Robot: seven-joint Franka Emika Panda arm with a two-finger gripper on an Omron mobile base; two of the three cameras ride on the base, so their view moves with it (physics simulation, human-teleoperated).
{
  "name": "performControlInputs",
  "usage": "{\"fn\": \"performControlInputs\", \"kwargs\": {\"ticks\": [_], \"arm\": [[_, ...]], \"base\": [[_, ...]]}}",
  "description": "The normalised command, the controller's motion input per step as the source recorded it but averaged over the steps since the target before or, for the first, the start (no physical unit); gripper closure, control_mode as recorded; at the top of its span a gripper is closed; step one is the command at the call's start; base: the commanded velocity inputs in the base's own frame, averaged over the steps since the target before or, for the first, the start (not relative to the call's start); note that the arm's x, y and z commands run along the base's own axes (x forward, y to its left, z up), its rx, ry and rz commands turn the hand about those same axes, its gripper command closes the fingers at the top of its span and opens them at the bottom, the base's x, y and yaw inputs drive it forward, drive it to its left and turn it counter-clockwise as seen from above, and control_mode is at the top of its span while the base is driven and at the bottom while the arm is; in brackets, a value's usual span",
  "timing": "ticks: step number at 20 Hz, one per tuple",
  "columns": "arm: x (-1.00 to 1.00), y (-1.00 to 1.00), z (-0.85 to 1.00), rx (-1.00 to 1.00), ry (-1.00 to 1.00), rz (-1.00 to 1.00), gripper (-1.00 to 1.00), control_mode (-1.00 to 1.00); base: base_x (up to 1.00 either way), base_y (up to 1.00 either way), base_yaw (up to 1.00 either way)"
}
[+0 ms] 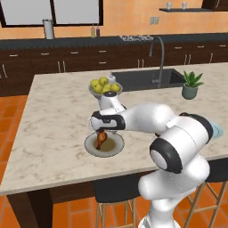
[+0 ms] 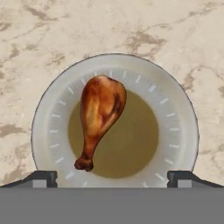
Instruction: Pick the chicken drumstick and lemon wedge from their plates and place them in the bowl. Then put the bowl in the fridge.
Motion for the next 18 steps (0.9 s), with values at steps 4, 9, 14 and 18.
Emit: {"fn": "performControlInputs", "kwargs": {"ticks": [4,9,14,18], "arm": [[0.3,0.08,-0.41,-0.01,0.0,0.0,-1.0,-1.0],[0.43,0.09,-0.27,-0.01,0.0,-0.01,-1.0,-1.0],[0.2,0.0,-0.25,0.0,0.0,0.0,-1.0,-1.0],[0.0,0.0,-0.39,0.0,0.05,0.0,-1.0,-1.0]], "base": [[0.0,0.0,0.0],[0.0,0.0,0.0],[0.0,0.0,0.0],[0.0,0.0,0.0]]}}
